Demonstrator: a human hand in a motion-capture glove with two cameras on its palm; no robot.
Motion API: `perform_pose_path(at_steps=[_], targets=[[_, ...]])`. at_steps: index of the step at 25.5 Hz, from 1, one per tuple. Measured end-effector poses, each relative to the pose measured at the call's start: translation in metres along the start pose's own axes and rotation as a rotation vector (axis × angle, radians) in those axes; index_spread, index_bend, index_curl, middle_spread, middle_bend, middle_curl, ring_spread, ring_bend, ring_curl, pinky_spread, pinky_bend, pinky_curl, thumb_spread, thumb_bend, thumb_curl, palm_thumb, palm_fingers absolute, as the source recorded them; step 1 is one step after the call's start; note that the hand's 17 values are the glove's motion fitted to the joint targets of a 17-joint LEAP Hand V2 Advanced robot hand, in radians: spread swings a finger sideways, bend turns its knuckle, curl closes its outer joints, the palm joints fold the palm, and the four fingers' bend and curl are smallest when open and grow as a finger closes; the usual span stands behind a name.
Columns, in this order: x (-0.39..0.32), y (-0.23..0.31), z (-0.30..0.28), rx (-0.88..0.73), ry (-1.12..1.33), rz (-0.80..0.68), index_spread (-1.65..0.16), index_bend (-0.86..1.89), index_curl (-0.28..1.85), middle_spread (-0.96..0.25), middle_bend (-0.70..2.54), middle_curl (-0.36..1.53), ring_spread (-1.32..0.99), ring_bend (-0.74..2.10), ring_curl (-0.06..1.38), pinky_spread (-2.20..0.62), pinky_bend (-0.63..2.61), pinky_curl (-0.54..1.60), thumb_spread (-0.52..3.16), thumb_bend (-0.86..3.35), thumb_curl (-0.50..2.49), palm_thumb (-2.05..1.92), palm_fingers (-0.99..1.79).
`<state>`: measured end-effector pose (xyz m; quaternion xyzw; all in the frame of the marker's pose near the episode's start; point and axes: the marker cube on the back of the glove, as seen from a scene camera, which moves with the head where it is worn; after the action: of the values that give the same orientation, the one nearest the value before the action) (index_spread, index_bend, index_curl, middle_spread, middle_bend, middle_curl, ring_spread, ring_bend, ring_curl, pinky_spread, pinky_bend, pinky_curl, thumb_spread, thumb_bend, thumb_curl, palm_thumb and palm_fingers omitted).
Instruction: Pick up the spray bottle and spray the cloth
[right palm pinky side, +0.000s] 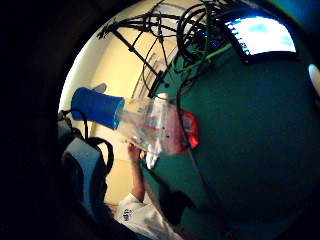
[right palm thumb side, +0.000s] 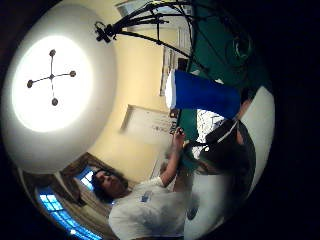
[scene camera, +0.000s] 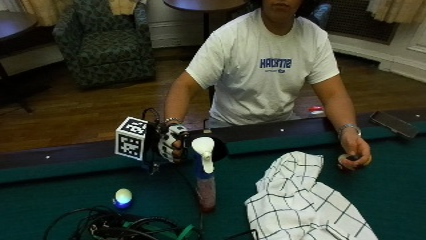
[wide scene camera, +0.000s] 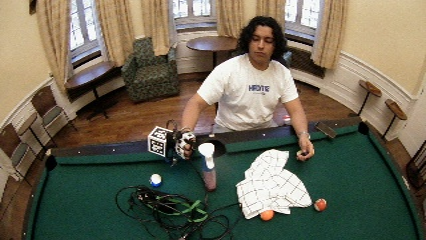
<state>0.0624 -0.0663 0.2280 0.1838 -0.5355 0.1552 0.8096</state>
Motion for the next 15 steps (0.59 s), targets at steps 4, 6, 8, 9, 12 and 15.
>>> perform_pose_path(at_steps=[4,6,8,9,12,15], targets=[[-0.003,-0.001,0.003,0.009,-0.007,0.001,-0.28,0.68,0.56,-0.26,0.69,0.61,-0.23,0.96,0.59,-0.13,0.81,0.59,0.64,0.01,0.59,1.09,1.37],[-0.004,-0.001,0.002,0.043,-0.009,0.006,-0.27,0.72,0.59,-0.26,0.73,0.64,-0.23,0.99,0.61,-0.13,0.84,0.61,0.63,0.01,0.61,1.1,1.33],[-0.003,0.002,-0.001,0.07,-0.016,0.015,-0.27,0.76,0.61,-0.26,0.77,0.67,-0.23,1.01,0.63,-0.13,0.87,0.64,0.65,-0.01,0.62,1.07,1.29],[-0.002,0.003,-0.002,0.071,-0.022,0.022,-0.26,0.74,0.61,-0.26,0.77,0.68,-0.22,1.01,0.63,-0.13,0.9,0.65,0.69,-0.02,0.62,1.04,1.25],[0.002,0.005,-0.003,0.009,-0.038,0.052,-0.25,0.58,0.58,-0.23,0.74,0.66,-0.21,0.97,0.61,-0.18,0.79,0.61,0.82,-0.1,0.56,0.86,1.1],[0.007,0.006,-0.001,-0.07,-0.009,0.068,-0.3,0.44,0.56,-0.21,0.58,0.61,-0.19,0.81,0.59,-0.11,0.65,0.62,0.88,-0.12,0.49,0.7,0.43]])
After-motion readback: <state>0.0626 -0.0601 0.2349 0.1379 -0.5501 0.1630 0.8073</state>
